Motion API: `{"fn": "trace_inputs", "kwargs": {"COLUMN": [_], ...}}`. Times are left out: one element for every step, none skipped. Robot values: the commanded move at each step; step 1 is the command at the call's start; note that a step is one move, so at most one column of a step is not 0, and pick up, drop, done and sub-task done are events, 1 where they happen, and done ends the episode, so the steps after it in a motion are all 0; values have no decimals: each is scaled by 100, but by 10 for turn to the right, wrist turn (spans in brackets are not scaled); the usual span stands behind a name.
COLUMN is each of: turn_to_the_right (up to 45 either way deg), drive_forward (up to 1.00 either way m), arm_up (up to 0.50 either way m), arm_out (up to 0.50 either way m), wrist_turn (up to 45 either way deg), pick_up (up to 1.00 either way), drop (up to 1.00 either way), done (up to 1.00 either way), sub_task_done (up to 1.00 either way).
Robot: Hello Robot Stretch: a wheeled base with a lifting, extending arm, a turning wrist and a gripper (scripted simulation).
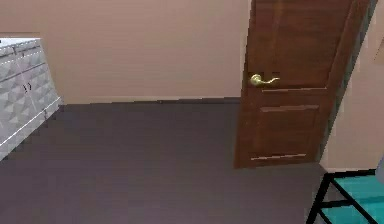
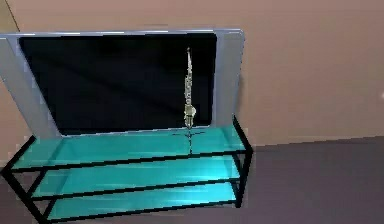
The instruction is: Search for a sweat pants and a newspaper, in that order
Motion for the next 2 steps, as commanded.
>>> {"fn": "trace_inputs", "kwargs": {"turn_to_the_right": [0,0], "drive_forward": [100,95], "arm_up": [0,0], "arm_out": [0,0], "wrist_turn": [0,0], "pick_up": [0,0], "drop": [0,0], "done": [0,0], "sub_task_done": [0,0]}}
